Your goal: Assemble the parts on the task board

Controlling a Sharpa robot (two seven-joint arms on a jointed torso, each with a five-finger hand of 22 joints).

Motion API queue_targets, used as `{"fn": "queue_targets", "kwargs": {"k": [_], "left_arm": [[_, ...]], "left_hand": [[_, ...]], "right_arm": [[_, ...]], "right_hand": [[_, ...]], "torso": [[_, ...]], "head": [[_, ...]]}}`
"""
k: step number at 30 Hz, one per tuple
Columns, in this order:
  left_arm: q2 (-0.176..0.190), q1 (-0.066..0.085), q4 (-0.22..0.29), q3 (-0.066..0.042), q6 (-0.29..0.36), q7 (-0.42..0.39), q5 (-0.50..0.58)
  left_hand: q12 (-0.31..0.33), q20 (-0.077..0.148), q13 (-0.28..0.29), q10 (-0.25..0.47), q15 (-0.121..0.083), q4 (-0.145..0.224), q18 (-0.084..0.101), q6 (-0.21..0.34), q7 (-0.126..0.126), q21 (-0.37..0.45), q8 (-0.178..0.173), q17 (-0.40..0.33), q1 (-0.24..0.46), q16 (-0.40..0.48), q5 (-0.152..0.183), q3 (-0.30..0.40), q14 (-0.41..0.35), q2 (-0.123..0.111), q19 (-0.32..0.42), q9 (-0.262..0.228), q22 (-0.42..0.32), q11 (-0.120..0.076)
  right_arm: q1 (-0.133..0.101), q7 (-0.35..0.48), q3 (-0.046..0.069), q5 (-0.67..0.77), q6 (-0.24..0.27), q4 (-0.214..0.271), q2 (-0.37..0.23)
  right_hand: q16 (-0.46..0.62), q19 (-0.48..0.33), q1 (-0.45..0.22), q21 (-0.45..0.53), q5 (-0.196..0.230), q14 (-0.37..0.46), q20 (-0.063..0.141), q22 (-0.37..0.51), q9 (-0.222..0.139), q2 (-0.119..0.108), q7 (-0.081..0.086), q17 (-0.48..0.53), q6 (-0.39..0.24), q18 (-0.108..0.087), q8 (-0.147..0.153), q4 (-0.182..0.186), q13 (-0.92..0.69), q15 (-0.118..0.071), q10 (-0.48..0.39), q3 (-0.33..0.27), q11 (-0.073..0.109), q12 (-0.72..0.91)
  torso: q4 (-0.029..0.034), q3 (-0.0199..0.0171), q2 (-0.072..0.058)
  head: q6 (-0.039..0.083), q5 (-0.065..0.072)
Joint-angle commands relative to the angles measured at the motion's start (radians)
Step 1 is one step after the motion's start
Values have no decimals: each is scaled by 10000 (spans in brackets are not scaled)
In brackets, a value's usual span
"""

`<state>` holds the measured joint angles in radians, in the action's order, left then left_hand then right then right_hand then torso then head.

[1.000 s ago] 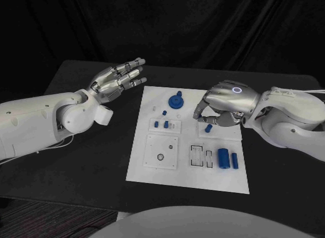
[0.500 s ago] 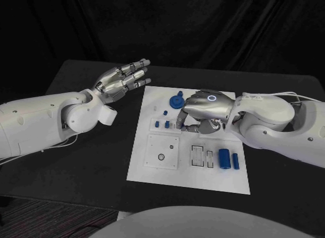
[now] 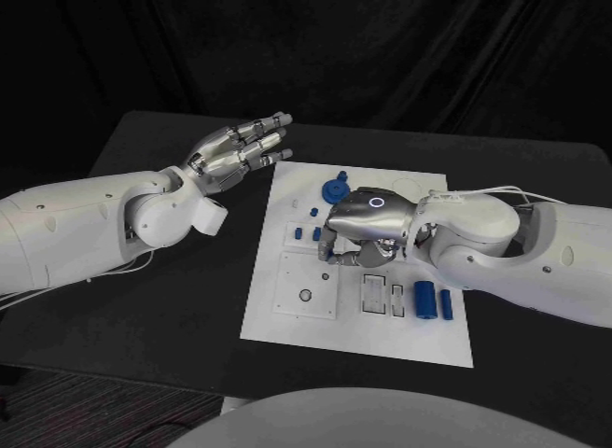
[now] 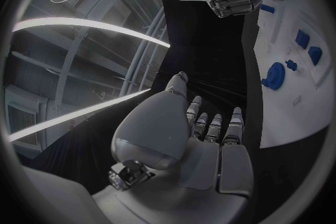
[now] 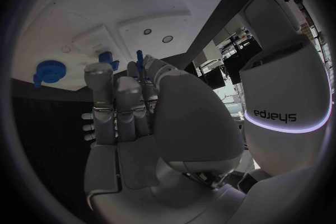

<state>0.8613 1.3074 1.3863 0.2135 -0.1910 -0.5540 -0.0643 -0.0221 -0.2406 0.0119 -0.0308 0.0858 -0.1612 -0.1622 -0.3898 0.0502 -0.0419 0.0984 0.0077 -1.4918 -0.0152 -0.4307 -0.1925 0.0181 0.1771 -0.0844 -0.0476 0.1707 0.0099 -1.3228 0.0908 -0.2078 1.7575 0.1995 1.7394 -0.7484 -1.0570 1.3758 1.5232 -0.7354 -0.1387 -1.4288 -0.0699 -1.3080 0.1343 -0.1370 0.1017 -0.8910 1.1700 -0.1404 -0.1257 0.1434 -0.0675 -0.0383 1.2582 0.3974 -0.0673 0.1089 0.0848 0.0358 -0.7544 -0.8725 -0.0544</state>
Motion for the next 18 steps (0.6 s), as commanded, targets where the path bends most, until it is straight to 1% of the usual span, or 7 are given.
{"fn": "queue_targets", "kwargs": {"k": [1, 2, 3, 4, 8, 13, 18], "left_arm": [[-34, -13, -6, -11, -292, -84, -215], [-35, -13, -9, -11, -306, -83, -226], [-36, -13, -13, -11, -316, -80, -235], [-37, -13, -17, -11, -323, -78, -243], [-47, -13, -38, -11, -339, -83, -264], [-56, -13, -51, -12, -367, -54, -273], [-74, -13, -62, -12, -396, -34, -275]], "left_hand": [[-61, -19, 6, 17, -2, 68, -165, 24, 42, 67, 31, -11, 2, 23, -11, 12, -49, 65, 81, -3, -15, 70], [-53, -17, 2, 28, -1, 76, -163, 35, 44, 73, 31, -12, 7, 25, 4, 6, -53, 58, 90, -2, -22, 71], [-54, -16, 3, 28, -1, 78, -163, 41, 44, 78, 30, -13, 9, 27, 9, 2, -55, 54, 99, -1, -39, 71], [-54, -15, 2, 30, -1, 80, -162, 44, 44, 83, 31, -13, 12, 28, 15, -1, -57, 50, 108, -1, -52, 71], [-56, -13, 3, 32, 3, 82, -159, 44, 45, 99, 35, -14, 24, 30, 29, -9, -60, 48, 140, -2, -107, 72], [-56, -12, 2, 36, 8, 83, -155, 47, 50, 113, 39, -15, 33, 31, 37, -9, -62, 58, 167, -2, -148, 78], [-57, -12, 2, 36, 10, 83, -153, 42, 52, 120, 43, -14, 38, 30, 43, -9, -63, 62, 180, -3, -167, 82]], "right_arm": [[73, 111, 6, -31, -217, -61, 74], [85, 114, 6, -31, -228, -81, 97], [95, 114, 6, -32, -237, -100, 117], [103, 115, 6, -32, -245, -119, 136], [137, 117, 6, -32, -281, -193, 201], [192, 109, 6, -33, -336, -234, 238], [236, 87, 6, -215, -393, -246, 241]], "right_hand": [[66, 26, -17, 57, -68, -20, 29, -867, -17, -6, 33, 28, -7, 110, 58, -68, -11, 11, 346, 5, 272, -50], [66, 26, -17, 57, -68, -20, 29, -867, -17, -6, 33, 28, -7, 110, 58, -68, -11, 11, 346, 5, 272, -50], [62, 23, -18, 69, -69, -21, 29, -864, -17, -8, 34, 21, -8, 109, 59, -69, -12, 12, 349, 4, 271, -50], [62, 23, -18, 69, -69, -21, 29, -864, -17, -8, 34, 21, -8, 109, 59, -69, -12, 12, 349, 4, 271, -50], [83, 14, -26, 90, -104, -12, 27, -862, -23, -23, 37, 29, -11, 108, 70, -88, -20, 14, 376, -2, 272, -53], [57, 22, -28, 58, -132, -22, 28, -870, -23, -23, 36, -13, 0, 113, 69, -99, -25, 13, 394, -2, 276, -53], [39, 34, -24, 16, -159, -34, 29, -881, -26, -28, 35, -44, 4, 119, 73, -117, -30, 9, 412, 0, 280, -55]], "torso": [[-15, 5, 3], [-5, 15, 1], [-1, 13, -1], [6, 0, -5], [20, -8, -8], [-21, -14, -5], [-26, -18, -1]], "head": [[-1, -53], [-1, -51], [-1, -50], [-1, -43], [-1, -29], [-1, -66], [-1, -59]]}}
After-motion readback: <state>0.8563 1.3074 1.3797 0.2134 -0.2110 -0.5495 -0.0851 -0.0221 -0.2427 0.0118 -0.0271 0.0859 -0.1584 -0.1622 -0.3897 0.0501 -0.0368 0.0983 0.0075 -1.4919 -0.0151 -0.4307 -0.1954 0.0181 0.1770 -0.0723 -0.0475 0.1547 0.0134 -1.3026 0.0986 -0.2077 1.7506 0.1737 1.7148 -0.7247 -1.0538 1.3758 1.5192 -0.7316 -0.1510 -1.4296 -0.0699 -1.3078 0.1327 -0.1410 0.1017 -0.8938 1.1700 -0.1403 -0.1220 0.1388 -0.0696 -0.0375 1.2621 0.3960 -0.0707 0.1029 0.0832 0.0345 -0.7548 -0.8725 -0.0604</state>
